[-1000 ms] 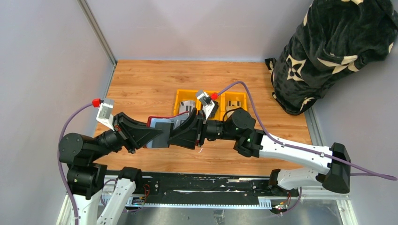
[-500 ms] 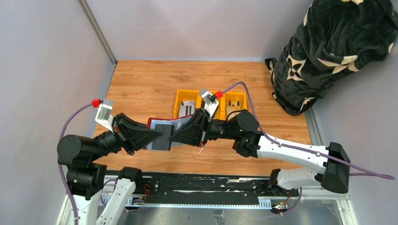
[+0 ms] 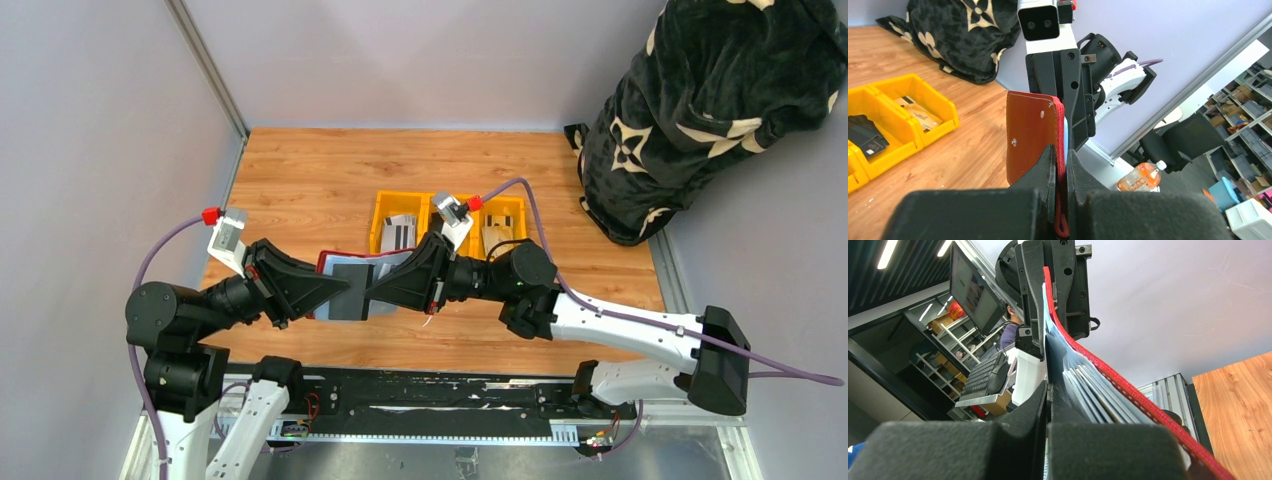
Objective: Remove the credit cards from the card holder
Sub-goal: Remove the credit card from the card holder.
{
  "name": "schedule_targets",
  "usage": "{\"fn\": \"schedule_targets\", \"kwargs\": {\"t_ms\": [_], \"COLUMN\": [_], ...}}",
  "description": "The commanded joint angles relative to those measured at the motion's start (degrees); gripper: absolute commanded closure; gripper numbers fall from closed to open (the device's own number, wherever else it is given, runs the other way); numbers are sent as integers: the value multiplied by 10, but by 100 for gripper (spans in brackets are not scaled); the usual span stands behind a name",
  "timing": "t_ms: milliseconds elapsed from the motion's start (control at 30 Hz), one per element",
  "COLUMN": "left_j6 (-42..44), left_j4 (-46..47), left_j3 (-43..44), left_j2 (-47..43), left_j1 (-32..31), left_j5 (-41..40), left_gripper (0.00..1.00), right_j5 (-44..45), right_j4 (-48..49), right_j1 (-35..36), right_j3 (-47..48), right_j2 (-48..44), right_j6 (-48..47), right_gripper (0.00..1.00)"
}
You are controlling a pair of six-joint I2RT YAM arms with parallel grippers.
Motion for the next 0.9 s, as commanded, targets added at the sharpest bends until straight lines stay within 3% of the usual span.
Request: {"fn": "schedule_targets", "kwargs": {"t_ms": [0, 300, 333, 400, 567, 867], "left_j6": [-8, -6, -7, -7, -7, 1], "left_j4": [20, 18, 19, 18, 15, 6], "left_j3": [21, 19, 18, 17, 19, 14], "left_j2": [1, -1, -1, -1, -2, -3], "left_j1": [1, 1, 1, 1, 1, 1], "left_j5": [-12, -21, -21, -21, -22, -24], "left_gripper": [98, 100, 100, 100, 100, 100], "right_j5": [24, 38, 30, 14, 2, -16], "right_j4": [9, -6, -6, 3, 15, 26], "right_j1": [-10, -9, -9, -7, -5, -4], "right_j3": [-18, -37, -31, -20, 0, 27], "right_j2": [-37, -49, -45, -31, -13, 8], "right_j6": [-5, -17, -14, -9, -8, -5], "right_gripper": [100, 100, 97, 80, 65, 67]}}
